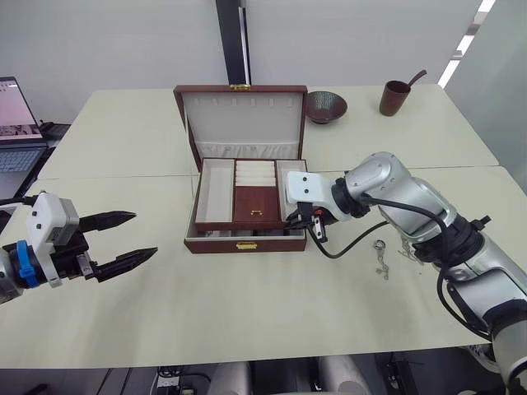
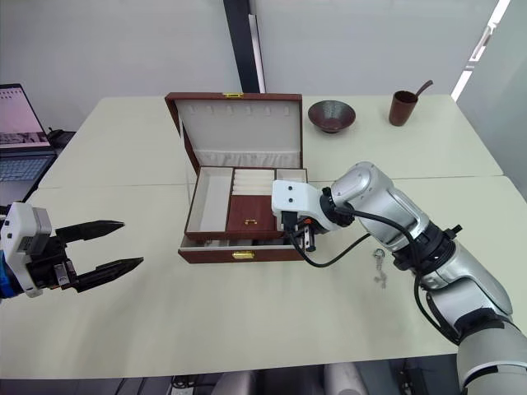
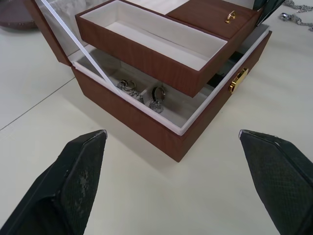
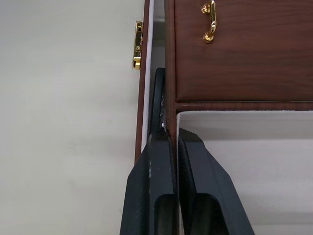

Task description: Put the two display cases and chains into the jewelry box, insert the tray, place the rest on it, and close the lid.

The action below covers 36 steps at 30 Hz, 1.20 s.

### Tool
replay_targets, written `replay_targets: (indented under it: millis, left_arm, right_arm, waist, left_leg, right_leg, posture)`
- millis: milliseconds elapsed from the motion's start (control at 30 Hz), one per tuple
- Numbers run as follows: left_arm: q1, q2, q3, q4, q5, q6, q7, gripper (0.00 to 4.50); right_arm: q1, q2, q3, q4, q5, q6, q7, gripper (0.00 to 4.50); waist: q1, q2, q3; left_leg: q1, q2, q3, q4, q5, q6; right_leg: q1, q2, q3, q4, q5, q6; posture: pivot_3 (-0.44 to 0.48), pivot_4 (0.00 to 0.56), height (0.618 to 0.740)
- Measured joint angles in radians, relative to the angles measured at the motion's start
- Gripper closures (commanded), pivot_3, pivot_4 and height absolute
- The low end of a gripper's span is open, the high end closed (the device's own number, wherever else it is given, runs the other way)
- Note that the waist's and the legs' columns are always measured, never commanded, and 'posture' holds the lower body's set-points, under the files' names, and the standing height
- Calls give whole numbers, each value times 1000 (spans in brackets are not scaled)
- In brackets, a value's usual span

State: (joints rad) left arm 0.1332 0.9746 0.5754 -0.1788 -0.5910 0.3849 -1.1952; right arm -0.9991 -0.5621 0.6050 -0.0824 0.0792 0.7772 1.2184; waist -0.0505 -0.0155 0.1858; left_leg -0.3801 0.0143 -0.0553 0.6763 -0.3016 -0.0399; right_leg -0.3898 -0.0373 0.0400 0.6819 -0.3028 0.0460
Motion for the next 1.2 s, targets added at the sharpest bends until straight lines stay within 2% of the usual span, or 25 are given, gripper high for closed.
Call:
replay_targets:
  millis: [367,767,1200]
  left_arm:
    - [-13,0,-22,23,23,-23,-14,0]
    - [-16,-19,-24,26,27,-28,-6,0]
    - [-17,-20,-34,26,29,-42,5,0]
  right_arm:
    - [-34,48,3,-2,23,103,21,4489]
    - [-96,62,19,48,33,83,58,4489]
    - [-97,115,52,89,14,102,40,4489]
  waist:
    - [-11,0,0]
    - [-7,0,0]
    - [-7,0,0]
  left_leg:
    - [-1,1,0,-1,0,0]
    - [-1,0,-1,0,0,0]
    - [-2,0,-1,-1,0,0]
  right_leg:
    - [-2,0,0,0,0,-1]
    - [-2,-2,0,0,1,-1]
    - [-3,-2,0,0,1,-1]
  posture:
    - [0,150,740]
    - [0,150,740]
    - [0,150,740]
